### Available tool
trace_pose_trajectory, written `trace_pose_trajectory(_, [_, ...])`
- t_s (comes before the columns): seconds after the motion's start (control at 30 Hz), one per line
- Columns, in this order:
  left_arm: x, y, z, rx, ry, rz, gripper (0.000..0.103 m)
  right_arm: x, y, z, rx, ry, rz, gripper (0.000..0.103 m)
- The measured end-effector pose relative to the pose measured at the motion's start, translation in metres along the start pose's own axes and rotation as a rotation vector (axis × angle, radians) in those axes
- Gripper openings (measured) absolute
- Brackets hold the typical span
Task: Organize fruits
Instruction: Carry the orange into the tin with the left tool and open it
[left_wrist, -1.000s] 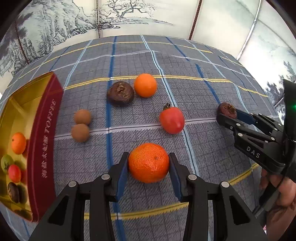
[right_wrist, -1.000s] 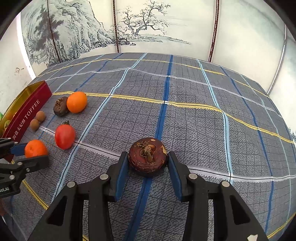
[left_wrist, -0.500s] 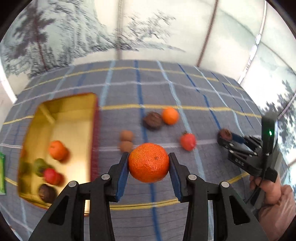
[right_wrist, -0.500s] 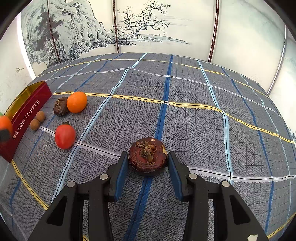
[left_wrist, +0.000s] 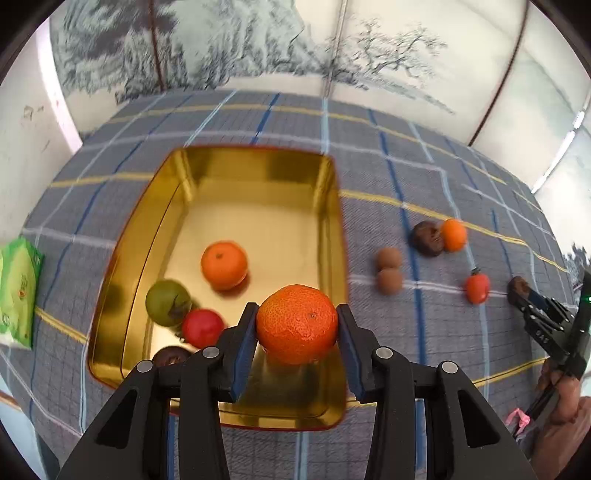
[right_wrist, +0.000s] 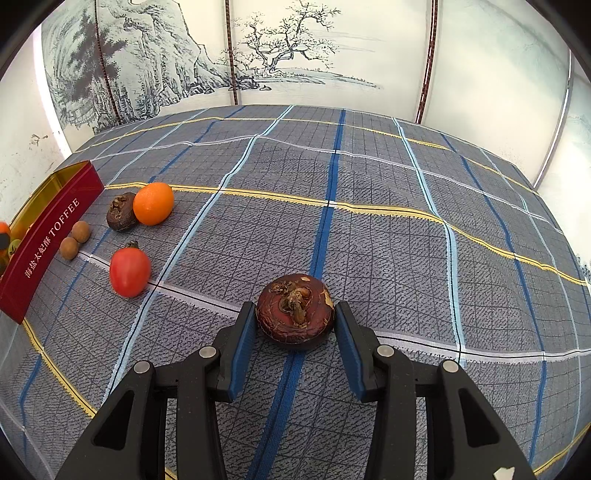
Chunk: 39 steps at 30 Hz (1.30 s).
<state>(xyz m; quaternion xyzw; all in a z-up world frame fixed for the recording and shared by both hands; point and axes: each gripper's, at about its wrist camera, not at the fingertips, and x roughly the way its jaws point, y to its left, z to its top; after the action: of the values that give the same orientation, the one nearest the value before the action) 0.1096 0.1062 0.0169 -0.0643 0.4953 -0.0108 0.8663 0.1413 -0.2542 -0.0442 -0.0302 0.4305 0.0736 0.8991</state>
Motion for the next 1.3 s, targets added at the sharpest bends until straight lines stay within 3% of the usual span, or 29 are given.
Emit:
trace_pose_trajectory(0.73, [0.036, 0.019, -0.017, -0.008, 0.110, 0.052, 0.043, 0.000, 0.001, 0.000, -0.001, 0.000, -0.001, 0.041])
trace_pose_trajectory(1.3, [0.034, 0.020, -0.016, -0.020, 0.113, 0.047, 0.045, 0.000, 0.001, 0.000, -0.002, 0.000, -0.002, 0.041])
